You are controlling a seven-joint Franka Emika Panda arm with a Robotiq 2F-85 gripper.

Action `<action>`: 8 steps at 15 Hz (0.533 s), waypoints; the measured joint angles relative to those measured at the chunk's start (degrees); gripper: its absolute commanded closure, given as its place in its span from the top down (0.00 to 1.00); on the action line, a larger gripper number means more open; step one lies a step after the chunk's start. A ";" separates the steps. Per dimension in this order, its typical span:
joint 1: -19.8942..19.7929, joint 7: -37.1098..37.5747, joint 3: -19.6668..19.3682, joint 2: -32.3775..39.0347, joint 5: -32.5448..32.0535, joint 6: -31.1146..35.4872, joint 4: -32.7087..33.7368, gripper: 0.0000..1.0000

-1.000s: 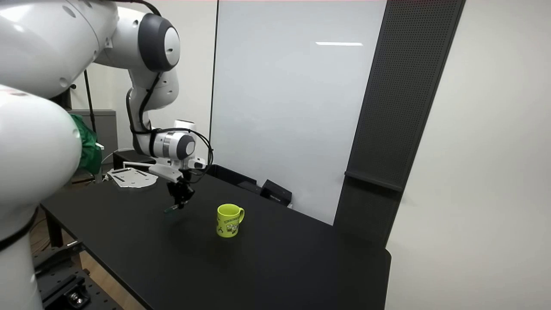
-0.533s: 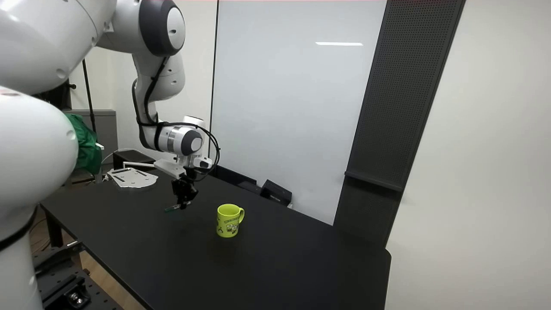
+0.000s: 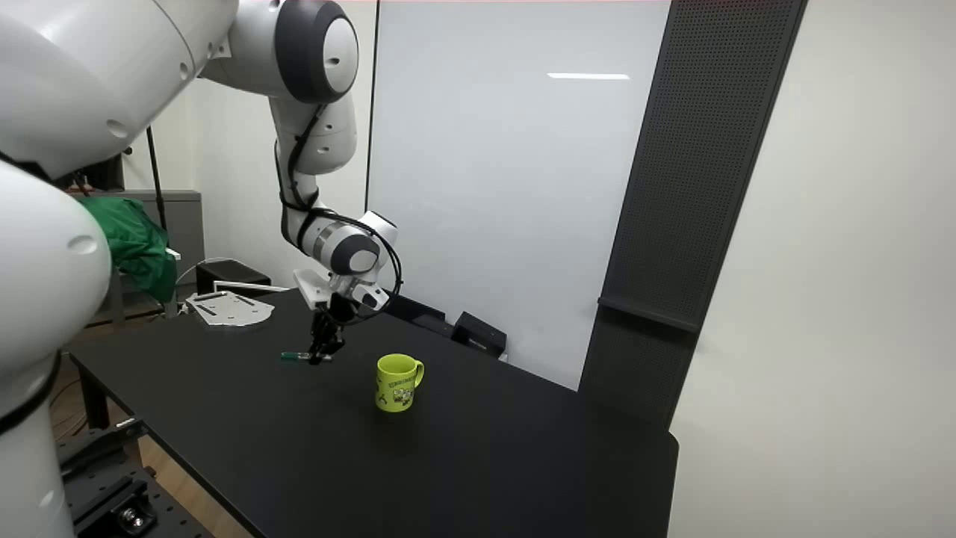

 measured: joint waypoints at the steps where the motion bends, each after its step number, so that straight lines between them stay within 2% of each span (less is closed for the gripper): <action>1: -1.12 0.08 0.45 0.00 2.04 -0.52 0.00 0.05; 8: -7.45 -0.11 2.85 0.01 14.05 -5.62 0.40 0.05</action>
